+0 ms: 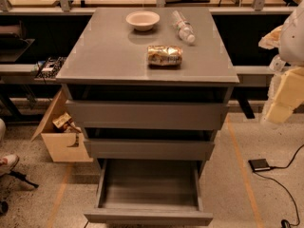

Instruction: Close bottom drawer

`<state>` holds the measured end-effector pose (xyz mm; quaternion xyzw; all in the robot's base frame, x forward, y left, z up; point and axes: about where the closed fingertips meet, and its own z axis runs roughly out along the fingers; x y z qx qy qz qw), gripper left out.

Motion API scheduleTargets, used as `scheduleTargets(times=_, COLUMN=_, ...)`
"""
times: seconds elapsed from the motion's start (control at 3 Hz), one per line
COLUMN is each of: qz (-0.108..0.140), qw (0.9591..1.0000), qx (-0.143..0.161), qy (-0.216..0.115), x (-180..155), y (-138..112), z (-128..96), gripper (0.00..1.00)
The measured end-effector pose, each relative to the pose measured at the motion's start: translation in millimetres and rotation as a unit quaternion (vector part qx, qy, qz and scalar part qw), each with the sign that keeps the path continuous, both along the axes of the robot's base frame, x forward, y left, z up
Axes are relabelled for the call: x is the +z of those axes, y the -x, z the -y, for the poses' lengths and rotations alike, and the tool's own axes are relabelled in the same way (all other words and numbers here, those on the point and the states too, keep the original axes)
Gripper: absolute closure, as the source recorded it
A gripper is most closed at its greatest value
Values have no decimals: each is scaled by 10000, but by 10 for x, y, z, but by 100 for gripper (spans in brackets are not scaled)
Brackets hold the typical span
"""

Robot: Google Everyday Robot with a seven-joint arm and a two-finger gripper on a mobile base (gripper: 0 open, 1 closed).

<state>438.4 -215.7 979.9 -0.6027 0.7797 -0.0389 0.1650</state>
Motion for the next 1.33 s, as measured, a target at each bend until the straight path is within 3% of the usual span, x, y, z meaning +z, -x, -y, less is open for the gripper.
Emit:
scheduleTargets(times=0.33, qz=1, qw=10000, qx=0, qy=0, x=0, y=0, z=0, gripper=0)
scheduleTargets(times=0.67, qz=-201, qw=9997, qx=-112, qy=54, x=-223, y=-28, z=27, gripper=0)
scheduleTargets(times=1.0, qz=-660, qw=9965, qx=-515, qy=-68, x=-843, y=-31, z=92, gripper=0)
scheduleTargets(times=1.33, qz=-1249, qw=9836, qx=-1302, qy=-13, x=-1918, y=124, z=165, gripper=0)
